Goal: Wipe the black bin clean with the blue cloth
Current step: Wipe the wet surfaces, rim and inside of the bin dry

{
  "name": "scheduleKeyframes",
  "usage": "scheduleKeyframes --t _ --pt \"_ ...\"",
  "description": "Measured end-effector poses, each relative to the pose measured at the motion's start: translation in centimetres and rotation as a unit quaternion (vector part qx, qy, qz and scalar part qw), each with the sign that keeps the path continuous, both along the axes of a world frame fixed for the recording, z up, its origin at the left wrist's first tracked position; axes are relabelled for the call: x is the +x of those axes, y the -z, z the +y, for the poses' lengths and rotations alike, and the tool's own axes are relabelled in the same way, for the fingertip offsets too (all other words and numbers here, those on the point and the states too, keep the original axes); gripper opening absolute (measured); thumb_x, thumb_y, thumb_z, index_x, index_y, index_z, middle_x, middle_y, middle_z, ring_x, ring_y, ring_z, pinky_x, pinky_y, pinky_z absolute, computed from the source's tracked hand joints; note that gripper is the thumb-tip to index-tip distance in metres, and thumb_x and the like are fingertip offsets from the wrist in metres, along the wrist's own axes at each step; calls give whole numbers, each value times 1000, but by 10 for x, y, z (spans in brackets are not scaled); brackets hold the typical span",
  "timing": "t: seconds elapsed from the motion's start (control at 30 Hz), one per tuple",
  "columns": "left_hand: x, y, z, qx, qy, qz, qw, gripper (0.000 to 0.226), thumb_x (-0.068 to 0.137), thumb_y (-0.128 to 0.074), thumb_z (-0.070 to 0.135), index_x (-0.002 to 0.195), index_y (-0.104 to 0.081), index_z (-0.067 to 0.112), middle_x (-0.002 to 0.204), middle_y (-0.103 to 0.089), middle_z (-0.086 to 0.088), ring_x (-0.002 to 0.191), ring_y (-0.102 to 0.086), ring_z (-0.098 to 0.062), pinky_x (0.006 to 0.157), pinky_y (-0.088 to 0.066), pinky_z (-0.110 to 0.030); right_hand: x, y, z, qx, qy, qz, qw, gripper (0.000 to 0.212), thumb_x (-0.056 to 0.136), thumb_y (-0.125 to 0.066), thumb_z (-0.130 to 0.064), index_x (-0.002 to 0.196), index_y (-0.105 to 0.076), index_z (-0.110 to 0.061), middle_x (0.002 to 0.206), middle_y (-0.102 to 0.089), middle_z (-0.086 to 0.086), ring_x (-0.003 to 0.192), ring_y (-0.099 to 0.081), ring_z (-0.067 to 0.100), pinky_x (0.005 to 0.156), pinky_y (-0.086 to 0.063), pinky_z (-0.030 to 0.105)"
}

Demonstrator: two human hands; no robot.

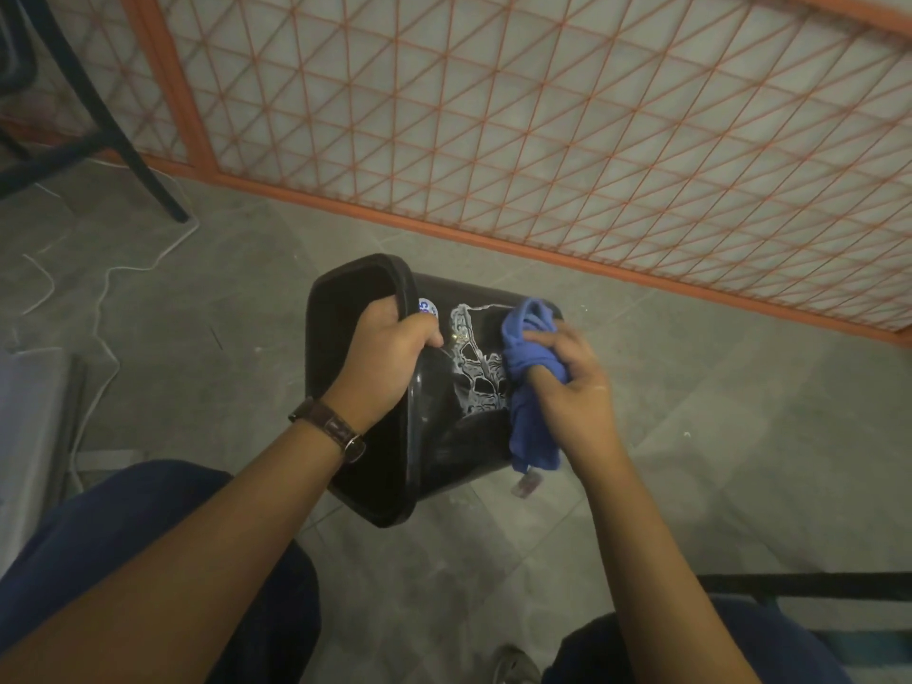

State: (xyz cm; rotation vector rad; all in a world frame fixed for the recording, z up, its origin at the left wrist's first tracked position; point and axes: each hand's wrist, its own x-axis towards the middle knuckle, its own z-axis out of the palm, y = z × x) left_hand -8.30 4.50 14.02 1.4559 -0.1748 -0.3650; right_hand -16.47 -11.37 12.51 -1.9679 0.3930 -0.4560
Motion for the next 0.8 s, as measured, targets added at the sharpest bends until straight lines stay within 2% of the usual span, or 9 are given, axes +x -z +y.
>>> scheduleKeyframes --t 0.1,0.2,0.3,0.4,0.5,0.57,0.63,0.73,0.8 --pt "-2 -2 1 8 27 -6 1000 42 56 -55 14 74 -49 -24 76 -52 -19 70 -49 -30 65 -41 -39 -3 -5 -6 100 76 -16 992 39 73 -46 6 61 -63 -26 79 -63 -10 72 -56 -9 72 -42 10" --pt "-8 -1 0 19 57 -21 998 38 62 -51 11 78 -51 -24 75 -54 -19 69 -52 -28 62 -46 -32 -6 -8 -17 128 202 -45 970 37 80 -41 7 68 -60 -22 66 -60 -12 63 -54 -1 64 -43 11" --pt "-16 3 -5 21 87 -27 996 36 64 -50 10 77 -51 -24 76 -54 -19 73 -51 -29 69 -44 -38 -7 -6 -25 156 226 -21 961 26 86 -44 -1 90 -62 -19 80 -61 -7 75 -55 6 60 -42 5" --pt "-15 7 -5 17 93 -36 995 39 62 -53 12 76 -49 -24 77 -52 -18 74 -47 -28 68 -38 -41 -5 1 -27 159 186 24 969 32 88 -49 -7 115 -61 -18 109 -63 -2 99 -58 10 78 -46 11" --pt "-11 6 -1 7 83 -40 996 45 58 -56 16 75 -48 -24 76 -50 -18 74 -46 -28 67 -36 -40 -4 -3 -18 112 106 5 988 32 87 -50 -1 108 -65 -21 118 -62 -4 106 -56 -3 92 -42 11" --pt "-12 5 0 12 74 -44 996 33 61 -52 9 69 -46 -23 72 -48 -16 70 -44 -27 65 -35 -39 -5 -10 -11 98 34 0 995 34 84 -50 4 91 -70 -23 102 -67 -9 92 -58 -13 82 -43 5" --pt "-14 3 1 16 61 -43 997 24 62 -50 5 60 -43 -18 66 -45 -15 64 -39 -26 60 -33 -35 -7 -17 -9 113 -6 4 994 40 76 -48 5 72 -72 -26 81 -71 -16 84 -61 -8 77 -46 7" --pt "-15 -1 3 26 65 -48 996 17 62 -51 6 55 -45 -9 58 -41 -13 54 -36 -24 51 -33 -30 -8 -24 -16 168 69 15 983 39 75 -39 14 61 -64 -13 56 -66 -11 56 -58 -7 57 -43 5" --pt "-17 -1 2 41 85 -54 994 17 62 -51 7 54 -46 -8 55 -39 -11 50 -36 -22 46 -33 -25 -11 -21 -25 152 147 23 977 36 78 -39 13 62 -61 -11 53 -62 -5 50 -55 -3 49 -40 5"
